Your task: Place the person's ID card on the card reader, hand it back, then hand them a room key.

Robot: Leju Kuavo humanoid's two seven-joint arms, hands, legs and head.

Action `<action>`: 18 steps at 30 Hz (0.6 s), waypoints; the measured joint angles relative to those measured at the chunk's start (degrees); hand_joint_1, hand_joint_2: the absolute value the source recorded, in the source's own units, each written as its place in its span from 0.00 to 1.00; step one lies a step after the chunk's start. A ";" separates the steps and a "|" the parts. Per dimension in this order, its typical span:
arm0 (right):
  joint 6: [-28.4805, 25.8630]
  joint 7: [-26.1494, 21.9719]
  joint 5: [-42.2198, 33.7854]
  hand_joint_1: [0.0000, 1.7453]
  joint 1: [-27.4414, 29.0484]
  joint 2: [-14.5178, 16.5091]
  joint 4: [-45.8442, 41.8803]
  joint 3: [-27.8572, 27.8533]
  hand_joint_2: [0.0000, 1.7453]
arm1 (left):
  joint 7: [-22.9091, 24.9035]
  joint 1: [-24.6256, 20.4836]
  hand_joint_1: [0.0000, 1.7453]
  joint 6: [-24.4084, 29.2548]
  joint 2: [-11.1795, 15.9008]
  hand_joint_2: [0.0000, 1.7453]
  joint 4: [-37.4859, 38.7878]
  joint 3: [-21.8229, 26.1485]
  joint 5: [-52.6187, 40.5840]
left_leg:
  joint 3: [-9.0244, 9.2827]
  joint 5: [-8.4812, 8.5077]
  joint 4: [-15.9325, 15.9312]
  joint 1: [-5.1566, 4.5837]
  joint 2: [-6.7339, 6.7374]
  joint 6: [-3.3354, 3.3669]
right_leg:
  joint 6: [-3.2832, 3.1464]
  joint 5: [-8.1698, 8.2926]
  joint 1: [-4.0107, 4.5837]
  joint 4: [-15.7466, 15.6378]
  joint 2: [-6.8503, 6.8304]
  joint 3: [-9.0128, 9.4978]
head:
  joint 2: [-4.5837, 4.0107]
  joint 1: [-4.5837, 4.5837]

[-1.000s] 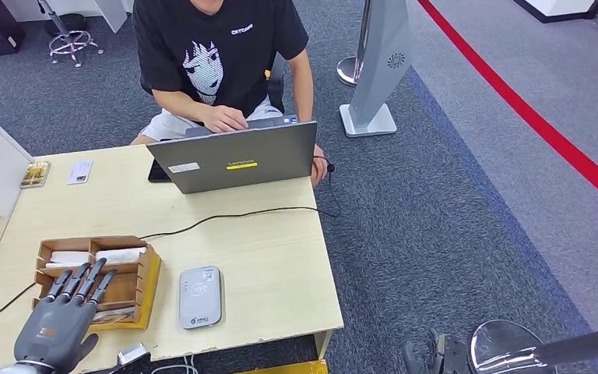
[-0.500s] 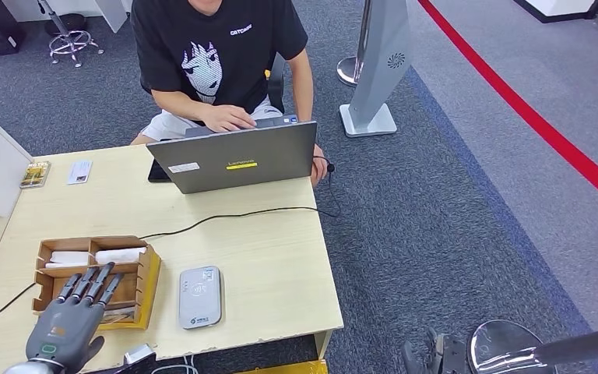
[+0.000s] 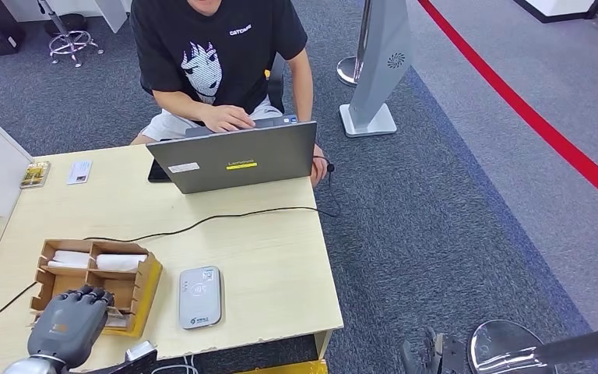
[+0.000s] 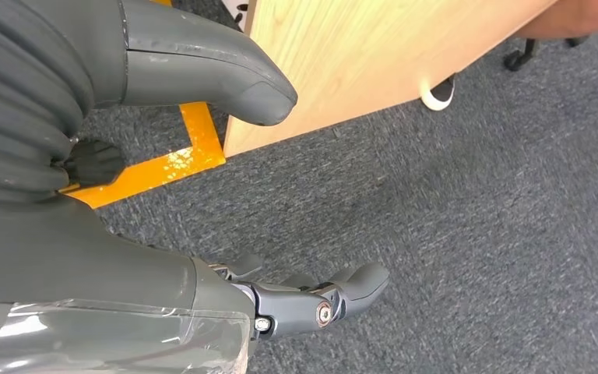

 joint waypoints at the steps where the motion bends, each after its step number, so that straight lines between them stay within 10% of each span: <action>1: 0.00 0.02 0.05 0.00 0.00 0.04 -0.08 0.00 1.00 | -0.10 -0.05 1.00 0.09 -0.05 1.00 -0.01 -0.01 -0.04 | 0.00 0.00 0.00 0.00 0.00 0.00 | 0.00 0.00 0.00 0.00 0.00 0.00 | 0.00 0.01; 18: 0.13 0.69 0.98 0.00 0.35 0.96 -2.15 -0.14 1.00 | -0.76 -1.60 1.00 2.74 -1.37 1.00 -3.91 -0.07 -0.14 | 0.00 0.00 0.00 0.00 0.00 0.00 | 0.00 0.00 0.00 0.00 0.00 0.00 | 0.00 0.00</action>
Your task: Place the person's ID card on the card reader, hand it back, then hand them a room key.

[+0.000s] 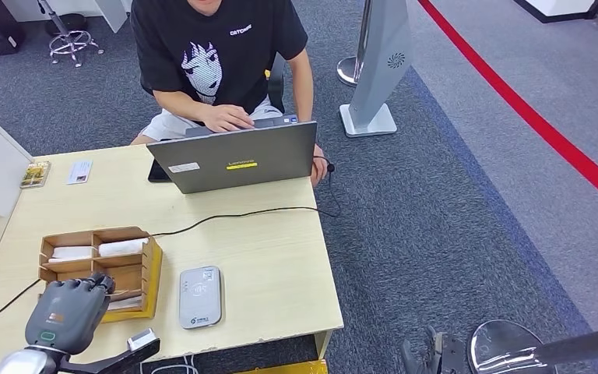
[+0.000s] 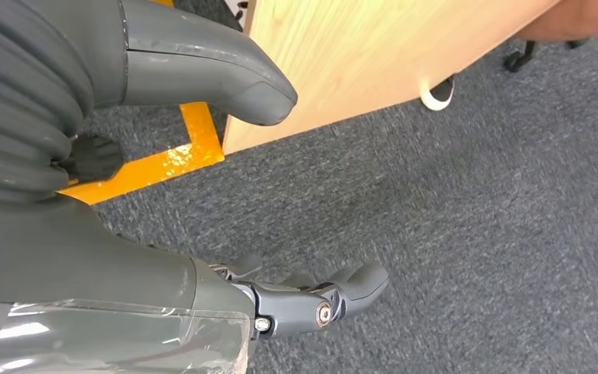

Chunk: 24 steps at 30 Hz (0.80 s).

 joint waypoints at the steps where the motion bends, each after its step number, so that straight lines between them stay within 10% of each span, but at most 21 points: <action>1: 0.04 0.05 0.01 0.00 0.01 0.04 -0.13 -0.03 1.00 | 0.00 -0.18 1.00 0.13 -0.05 1.00 -0.45 0.00 0.13 | 0.00 0.00 0.00 0.00 0.00 0.00 | 0.00 0.00 0.00 0.00 0.00 0.00 | 0.00 0.01; 24: 0.88 0.17 1.53 0.00 0.10 0.21 -0.41 -0.69 1.00 | 2.49 -11.29 1.00 -3.81 -0.91 1.00 -4.42 10.53 7.49 | -0.02 0.02 0.00 0.01 -0.06 0.01 | 0.00 0.00 0.00 0.01 -0.03 0.02 | 0.00 0.01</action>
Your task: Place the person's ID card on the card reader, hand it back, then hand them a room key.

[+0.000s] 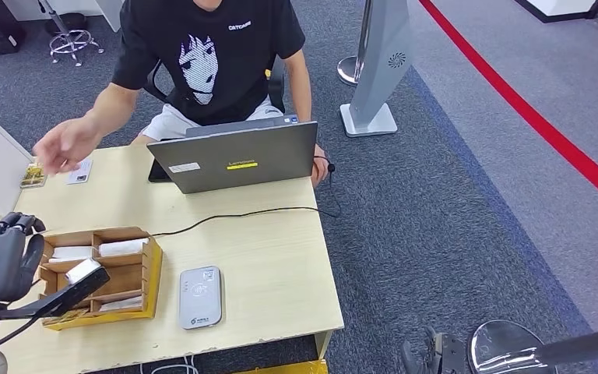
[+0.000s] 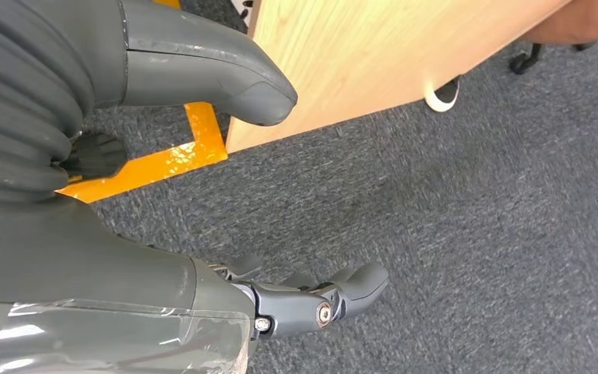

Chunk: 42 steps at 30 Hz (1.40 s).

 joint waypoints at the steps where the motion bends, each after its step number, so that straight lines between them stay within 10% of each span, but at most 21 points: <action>1: 0.00 0.00 0.15 0.00 0.00 0.01 0.01 0.04 1.00 | 0.02 -0.38 1.00 -0.02 -0.02 1.00 0.34 0.45 0.00 | 0.00 0.00 0.00 0.00 0.00 0.00 | 0.00 0.00 0.00 0.00 0.00 0.00 | 0.00 0.00; 11: 0.00 0.00 0.42 0.00 -0.06 0.01 0.08 0.60 1.00 | -0.15 -2.53 1.00 0.05 -0.08 1.00 2.69 2.79 -0.10 | 0.01 0.00 0.00 0.00 0.01 0.00 | 0.00 0.00 0.00 0.00 0.01 0.00 | 0.00 -0.01; 16: -0.02 0.01 0.48 0.00 -0.05 0.03 0.05 0.67 1.00 | -0.77 -2.39 0.00 0.78 -0.60 1.00 2.63 2.79 -0.22 | 0.00 0.00 0.00 -0.01 0.04 0.00 | 0.00 0.00 0.00 0.00 0.03 -0.02 | 0.00 0.00; 36: -0.08 0.85 -0.94 0.00 0.02 0.09 -0.38 1.26 1.00 | -2.60 0.02 0.00 6.55 -3.42 1.00 -1.95 3.34 1.37 | -0.02 -0.01 0.00 -0.01 0.02 0.01 | 0.00 0.00 -0.01 -0.01 0.03 -0.02 | 0.00 0.00; 42: -4.44 5.57 -10.34 0.00 2.00 0.18 -3.32 6.23 1.00 | -9.58 6.48 0.00 15.50 -12.14 1.00 -13.70 6.86 12.09 | -0.05 -0.13 0.00 -0.12 0.06 0.16 | 0.07 -0.05 -0.10 -0.05 0.04 -0.02 | 0.00 0.01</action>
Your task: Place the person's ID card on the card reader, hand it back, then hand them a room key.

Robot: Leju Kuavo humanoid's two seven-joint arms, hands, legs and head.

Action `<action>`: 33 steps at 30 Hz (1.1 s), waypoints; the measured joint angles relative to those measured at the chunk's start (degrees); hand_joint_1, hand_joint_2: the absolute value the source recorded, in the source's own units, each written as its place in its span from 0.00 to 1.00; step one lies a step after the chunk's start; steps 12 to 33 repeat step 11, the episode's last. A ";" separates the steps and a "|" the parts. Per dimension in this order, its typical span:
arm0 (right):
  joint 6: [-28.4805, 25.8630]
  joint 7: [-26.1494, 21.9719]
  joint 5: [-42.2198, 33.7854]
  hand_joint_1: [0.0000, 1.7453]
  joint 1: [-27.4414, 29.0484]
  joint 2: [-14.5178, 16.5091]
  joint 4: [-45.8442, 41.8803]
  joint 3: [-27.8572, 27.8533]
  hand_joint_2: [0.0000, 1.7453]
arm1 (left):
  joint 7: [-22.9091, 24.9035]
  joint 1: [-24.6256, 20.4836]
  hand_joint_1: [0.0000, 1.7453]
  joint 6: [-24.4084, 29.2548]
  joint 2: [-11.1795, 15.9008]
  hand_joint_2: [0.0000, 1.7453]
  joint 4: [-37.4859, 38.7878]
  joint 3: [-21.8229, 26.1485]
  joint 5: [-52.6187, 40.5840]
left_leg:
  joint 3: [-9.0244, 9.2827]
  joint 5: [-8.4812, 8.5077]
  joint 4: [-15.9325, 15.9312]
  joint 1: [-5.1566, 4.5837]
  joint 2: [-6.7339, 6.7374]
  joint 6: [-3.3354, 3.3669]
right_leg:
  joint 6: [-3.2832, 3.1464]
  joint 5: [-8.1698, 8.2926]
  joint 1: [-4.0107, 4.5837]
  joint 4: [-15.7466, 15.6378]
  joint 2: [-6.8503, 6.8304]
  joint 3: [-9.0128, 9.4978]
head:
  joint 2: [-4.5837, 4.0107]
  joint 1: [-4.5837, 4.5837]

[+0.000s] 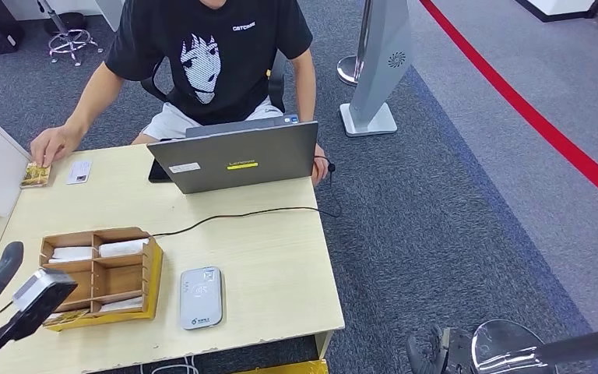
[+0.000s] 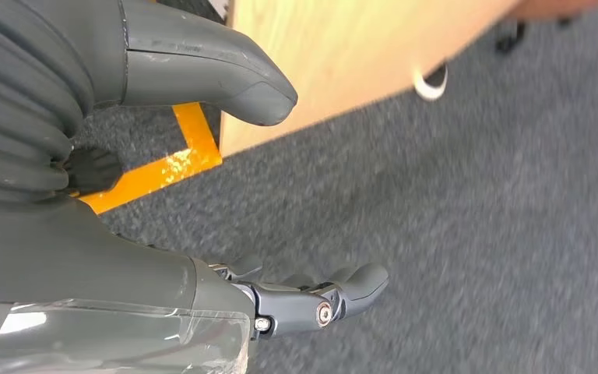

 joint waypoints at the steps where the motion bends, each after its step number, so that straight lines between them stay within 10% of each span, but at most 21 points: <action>1: -1.01 1.02 -1.93 0.00 0.91 0.00 -1.17 1.68 1.00 | -1.46 1.81 0.00 0.78 -2.02 1.00 -2.47 0.81 3.91 | 0.00 -0.03 0.00 -0.02 0.01 0.03 | 0.03 -0.02 -0.02 -0.01 0.01 0.00 | 0.00 0.01; 5: -3.67 4.17 -6.49 0.00 4.59 -0.02 -6.50 6.93 1.00 | -7.96 10.21 0.00 -1.86 -10.48 1.00 -10.59 4.99 24.47 | 0.04 -0.18 0.00 -0.10 0.02 0.11 | 0.18 -0.13 -0.12 -0.03 0.01 0.00 | 0.00 0.00; 11: -3.90 4.20 -6.73 0.00 7.45 -0.01 -11.11 6.92 1.00 | -12.51 19.00 0.00 -21.66 -17.63 1.00 -13.34 12.42 61.46 | 0.05 -0.22 0.00 -0.09 0.00 0.10 | 0.23 -0.18 -0.13 -0.03 -0.03 0.02 | 0.00 0.08; 33: -3.90 4.20 -6.73 0.00 7.45 -0.01 -11.11 6.92 1.00 | -12.51 19.00 0.00 -21.66 -17.63 1.00 -13.34 12.42 61.46 | 0.05 -0.22 0.00 -0.09 0.00 0.10 | 0.23 -0.18 -0.13 -0.03 -0.03 0.02 | 0.00 0.08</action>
